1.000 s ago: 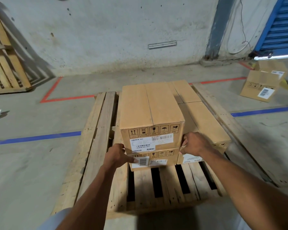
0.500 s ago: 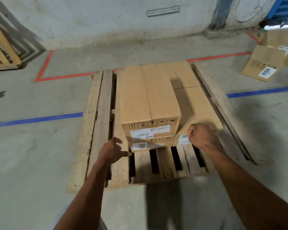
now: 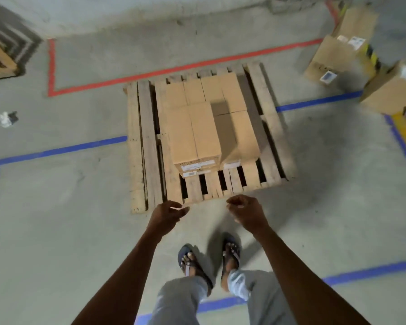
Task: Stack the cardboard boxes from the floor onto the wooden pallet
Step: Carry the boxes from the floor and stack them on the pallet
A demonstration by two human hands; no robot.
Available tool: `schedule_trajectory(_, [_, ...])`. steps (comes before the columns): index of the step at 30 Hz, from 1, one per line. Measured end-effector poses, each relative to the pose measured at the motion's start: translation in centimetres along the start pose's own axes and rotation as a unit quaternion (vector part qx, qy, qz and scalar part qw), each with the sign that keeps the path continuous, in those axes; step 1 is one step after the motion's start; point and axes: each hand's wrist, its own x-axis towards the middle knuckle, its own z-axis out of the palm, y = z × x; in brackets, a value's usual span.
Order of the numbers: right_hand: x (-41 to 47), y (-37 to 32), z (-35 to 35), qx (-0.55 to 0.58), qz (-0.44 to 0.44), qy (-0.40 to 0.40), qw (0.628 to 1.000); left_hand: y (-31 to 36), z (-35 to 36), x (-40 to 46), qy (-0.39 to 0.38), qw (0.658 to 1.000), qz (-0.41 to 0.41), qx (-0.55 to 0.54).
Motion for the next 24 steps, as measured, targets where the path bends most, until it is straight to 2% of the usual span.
schedule_trajectory(3, [-7.9,-0.4,-3.6,0.005,0.046,-0.012,0.999,2.7,-0.5,-7.8,-0.021,0.998,-0.029,-0.043])
schedule_trajectory(7, [-15.1,4.4,-8.0,0.021,0.096,-0.005,0.995,2.8,0.7,-13.4,-0.025,0.996,-0.071,-0.042])
schedule_trajectory(11, [-20.3,9.8,-14.3,0.048,0.12,0.078,0.988,3.1,4.4,-15.0,0.021,0.988,-0.133,-0.078])
schedule_trajectory(15, [-23.1,17.2,-22.3,0.045,0.134,0.156,0.977,7.8,12.2,-14.8,-0.007,0.988,-0.154,-0.011])
schedule_trajectory(17, [-23.5,20.8,-26.8,0.031,0.142,0.159,0.977,12.0,16.9,-14.7,-0.022,0.988,-0.155,0.004])
schedule_trajectory(19, [-23.2,23.1,-30.6,0.025,0.149,0.151,0.977,16.7,21.1,-14.1,-0.023,0.988,-0.152,-0.033])
schedule_trajectory(24, [-20.2,28.3,-43.6,0.042,0.146,0.185,0.971,35.0,34.5,-13.0,-0.091,0.993,-0.025,-0.068])
